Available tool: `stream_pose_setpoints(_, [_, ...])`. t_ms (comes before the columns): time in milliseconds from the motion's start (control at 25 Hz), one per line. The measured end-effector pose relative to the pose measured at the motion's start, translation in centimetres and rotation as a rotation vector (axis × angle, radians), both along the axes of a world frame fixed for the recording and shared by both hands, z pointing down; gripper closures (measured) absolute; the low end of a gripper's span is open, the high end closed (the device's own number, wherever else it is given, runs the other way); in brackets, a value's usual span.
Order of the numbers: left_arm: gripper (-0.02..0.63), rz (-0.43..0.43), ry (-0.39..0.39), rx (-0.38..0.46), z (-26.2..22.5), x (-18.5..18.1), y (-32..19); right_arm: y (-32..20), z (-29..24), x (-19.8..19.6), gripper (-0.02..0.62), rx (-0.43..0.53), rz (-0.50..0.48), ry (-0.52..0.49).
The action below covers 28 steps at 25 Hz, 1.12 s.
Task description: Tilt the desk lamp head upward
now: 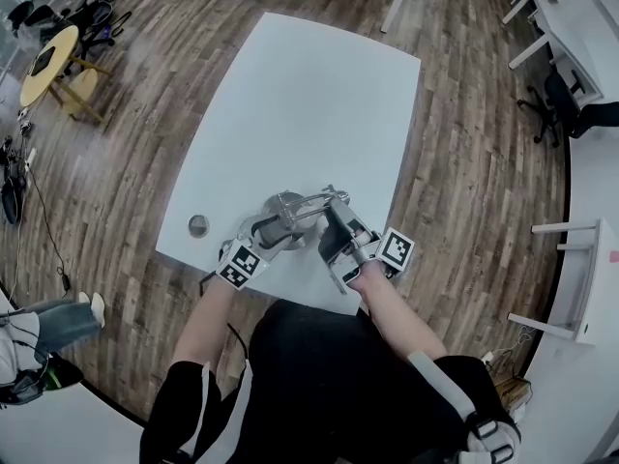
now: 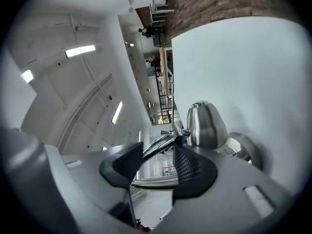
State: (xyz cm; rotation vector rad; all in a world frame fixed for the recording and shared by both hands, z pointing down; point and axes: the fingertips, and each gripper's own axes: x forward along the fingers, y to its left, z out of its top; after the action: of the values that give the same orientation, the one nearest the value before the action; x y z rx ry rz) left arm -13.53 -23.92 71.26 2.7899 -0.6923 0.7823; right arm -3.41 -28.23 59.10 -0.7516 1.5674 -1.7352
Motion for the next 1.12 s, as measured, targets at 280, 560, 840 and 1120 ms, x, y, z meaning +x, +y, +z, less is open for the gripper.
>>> stream_pose_setpoints(280, [0.376, -0.001, 0.008, 0.002, 0.3, 0.0, 0.1, -0.3, -1.4, 0.5, 0.419, 0.076, -0.021, 0.094])
stream_pose_setpoints(560, [0.376, -0.002, 0.004, -0.002, 0.4, 0.0, 0.0, -0.9, -4.3, 1.3, 0.427, 0.187, -0.040, 0.226])
stream_pose_setpoints(840, [0.376, -0.018, 0.003, -0.005, 0.4, 0.0, -0.2, -1.2, -6.7, 1.8, 0.444, 0.300, -0.080, 0.342])
stream_pose_setpoints(1120, [0.374, -0.039, -0.012, -0.007, 0.5, -0.2, -0.2, -1.1, -8.5, 1.6, 0.456, 0.385, -0.123, 0.417])
